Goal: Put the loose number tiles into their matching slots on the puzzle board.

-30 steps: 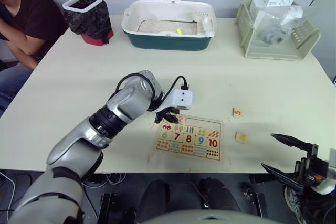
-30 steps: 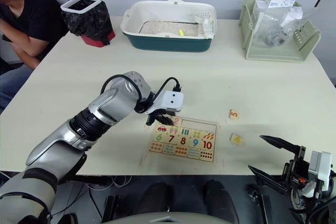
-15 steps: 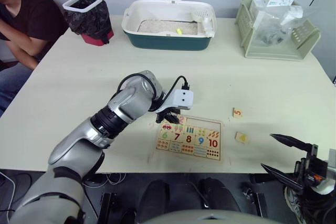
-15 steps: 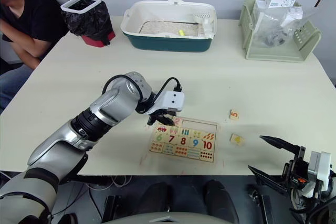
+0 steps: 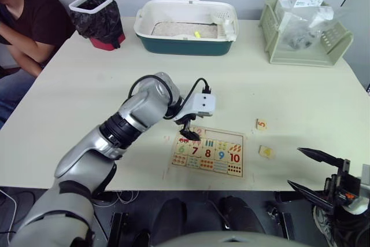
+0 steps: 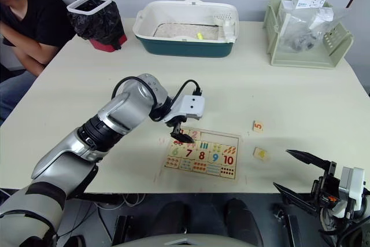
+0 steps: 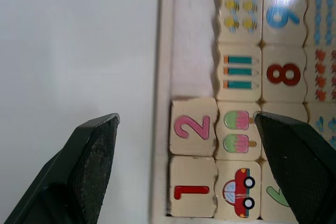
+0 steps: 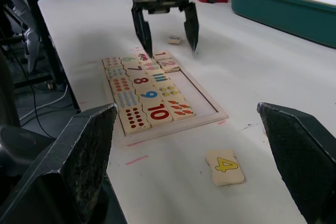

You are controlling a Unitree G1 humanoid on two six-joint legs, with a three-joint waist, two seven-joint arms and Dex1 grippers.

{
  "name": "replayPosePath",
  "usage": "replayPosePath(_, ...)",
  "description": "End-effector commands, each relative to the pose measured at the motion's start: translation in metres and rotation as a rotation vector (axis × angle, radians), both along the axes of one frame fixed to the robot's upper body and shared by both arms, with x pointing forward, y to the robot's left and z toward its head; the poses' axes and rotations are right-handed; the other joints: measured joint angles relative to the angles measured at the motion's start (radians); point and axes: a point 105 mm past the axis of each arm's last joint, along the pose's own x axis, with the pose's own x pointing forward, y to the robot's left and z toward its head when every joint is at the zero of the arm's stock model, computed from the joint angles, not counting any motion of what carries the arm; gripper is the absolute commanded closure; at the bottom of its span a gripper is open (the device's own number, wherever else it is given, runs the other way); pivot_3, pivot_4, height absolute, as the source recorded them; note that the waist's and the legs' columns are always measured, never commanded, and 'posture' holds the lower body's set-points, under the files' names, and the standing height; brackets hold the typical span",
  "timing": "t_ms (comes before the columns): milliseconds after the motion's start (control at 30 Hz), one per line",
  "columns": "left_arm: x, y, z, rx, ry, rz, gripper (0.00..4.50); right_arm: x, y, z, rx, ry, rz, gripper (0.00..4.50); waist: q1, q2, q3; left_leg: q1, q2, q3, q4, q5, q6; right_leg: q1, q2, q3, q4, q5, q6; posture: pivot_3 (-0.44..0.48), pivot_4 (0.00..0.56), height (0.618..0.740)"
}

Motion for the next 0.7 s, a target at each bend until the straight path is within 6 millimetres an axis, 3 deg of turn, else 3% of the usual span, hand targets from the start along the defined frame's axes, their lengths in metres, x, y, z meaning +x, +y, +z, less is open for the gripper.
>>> replayPosePath(33,0.008,0.001,0.019,-0.087,-0.017,-0.008,0.13,0.000,0.000,0.004,-0.003,-0.029,-0.002,0.00,0.000,0.000,0.000,0.000,0.000,0.000,0.000,0.000,0.000,0.000,0.000,0.000,0.000,0.000,0.000,0.000,0.150,0.740)
replayPosePath(300,0.018,0.015,0.018,-0.210,0.020,0.029,0.13,0.002,0.001,0.003,0.004,-0.033,-0.002,0.00,0.000,0.000,0.000,0.000,0.000,0.000,0.000,0.000,0.000,0.000,0.000,0.000,0.000,0.000,0.000,0.000,0.150,0.740)
replayPosePath(367,0.018,0.017,0.017,-0.273,0.028,0.006,0.76,0.002,0.001,0.003,0.005,-0.034,-0.001,0.00,0.000,0.000,0.000,0.000,0.000,0.000,0.000,0.000,0.000,0.000,0.000,0.000,0.000,0.000,0.000,0.000,0.150,0.740)
replayPosePath(400,0.016,0.018,0.016,-0.293,0.038,-0.008,0.83,0.002,0.001,0.002,0.006,-0.034,-0.001,0.00,0.000,0.000,0.000,0.000,0.000,0.000,0.000,0.000,0.000,0.000,0.000,0.000,0.000,0.000,0.000,0.000,0.150,0.740)
replayPosePath(633,0.014,0.020,-0.003,-0.413,0.017,-0.060,4.18,0.003,0.001,0.003,0.005,-0.038,-0.003,0.00,0.002,0.000,0.000,0.000,0.000,0.000,0.001,0.000,0.000,0.000,0.000,0.000,0.000,0.000,0.000,0.000,0.150,0.740)
replayPosePath(700,0.008,0.020,-0.008,-0.440,0.027,-0.095,4.42,0.003,0.001,0.003,0.005,-0.038,-0.004,0.00,0.000,0.000,0.000,0.000,0.000,0.000,0.001,0.000,0.000,0.000,0.000,0.000,0.001,0.000,0.000,0.000,0.150,0.740)
